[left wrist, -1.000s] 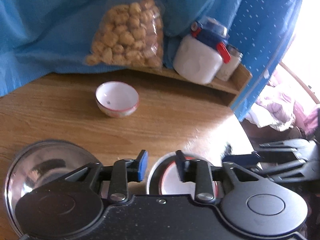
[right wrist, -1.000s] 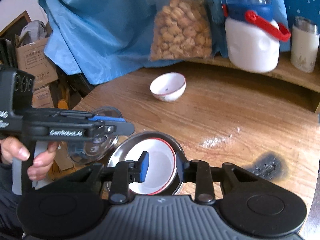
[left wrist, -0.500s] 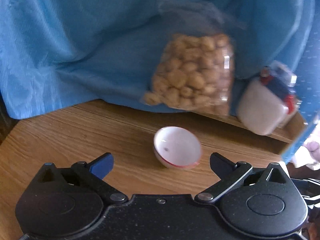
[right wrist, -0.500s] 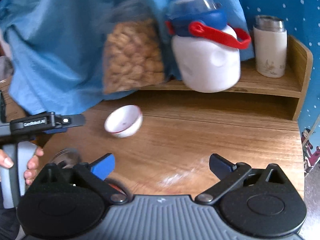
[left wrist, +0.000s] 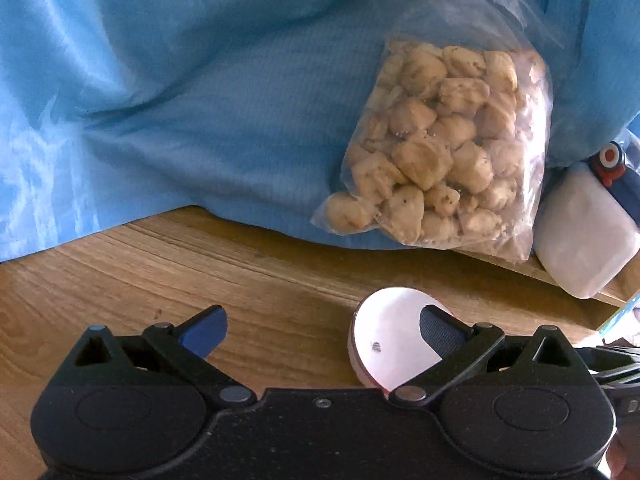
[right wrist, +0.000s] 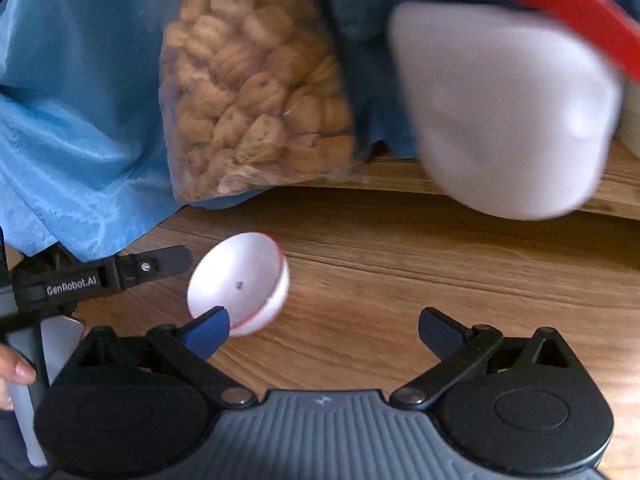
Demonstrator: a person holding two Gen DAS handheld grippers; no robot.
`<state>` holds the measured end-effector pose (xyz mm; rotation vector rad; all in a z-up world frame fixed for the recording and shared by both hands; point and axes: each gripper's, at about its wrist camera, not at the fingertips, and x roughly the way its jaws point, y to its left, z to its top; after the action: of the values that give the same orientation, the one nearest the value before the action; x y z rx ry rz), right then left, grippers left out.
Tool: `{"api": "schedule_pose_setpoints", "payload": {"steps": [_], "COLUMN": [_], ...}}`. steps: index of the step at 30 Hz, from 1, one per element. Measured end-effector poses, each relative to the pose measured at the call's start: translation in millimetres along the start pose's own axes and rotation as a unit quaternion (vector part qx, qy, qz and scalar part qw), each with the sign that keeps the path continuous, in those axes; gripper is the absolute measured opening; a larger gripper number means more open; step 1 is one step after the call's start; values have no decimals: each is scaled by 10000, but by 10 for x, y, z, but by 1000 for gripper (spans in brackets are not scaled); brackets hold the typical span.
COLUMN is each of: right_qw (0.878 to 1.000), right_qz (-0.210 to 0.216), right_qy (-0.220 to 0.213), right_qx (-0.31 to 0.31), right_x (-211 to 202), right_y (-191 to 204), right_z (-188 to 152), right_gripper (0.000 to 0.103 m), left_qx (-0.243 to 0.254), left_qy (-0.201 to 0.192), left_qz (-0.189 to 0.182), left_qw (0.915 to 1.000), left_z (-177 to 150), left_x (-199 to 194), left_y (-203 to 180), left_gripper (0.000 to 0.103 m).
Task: Organize plates and bowls
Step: 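Close both grippers on the rim of the second red-rimmed white bowl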
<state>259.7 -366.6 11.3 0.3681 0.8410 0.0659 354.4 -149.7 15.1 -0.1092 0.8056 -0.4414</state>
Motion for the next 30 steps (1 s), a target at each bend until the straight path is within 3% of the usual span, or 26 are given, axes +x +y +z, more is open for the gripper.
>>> {"api": "schedule_pose_setpoints", "payload": {"steps": [7,12,16,23,27,30], "right_qw": [9990,9986,9986,9984,9988,9987], "right_qz": [-42,-4,106,235,291,386], "right_qy": [149,93,134,183,169,201], "right_qx": [-410,-514,-501,-485,-357,-271], "right_x": [274,358,388,431,431,424], "right_y": [128,171,153,179,112,92], "right_z": [86,127,167,179,168,162], "right_gripper": [103,101,95,65,52,49], "left_qx": [-64,-21,-80,-7,107,164], "left_qy": [331,325,371,380,532,653], "left_qz": [-11,-4,-124,-449,-550,-600], "left_qw": [9994,9995,9992,9983,9970,9959], "left_z": [-7,1,31,45,31,2], "left_x": [217,271,278,279,296,327], "left_y": [-10,-5,20,-4,-55,-88], "left_gripper": [102,100,88,72,49,39]}}
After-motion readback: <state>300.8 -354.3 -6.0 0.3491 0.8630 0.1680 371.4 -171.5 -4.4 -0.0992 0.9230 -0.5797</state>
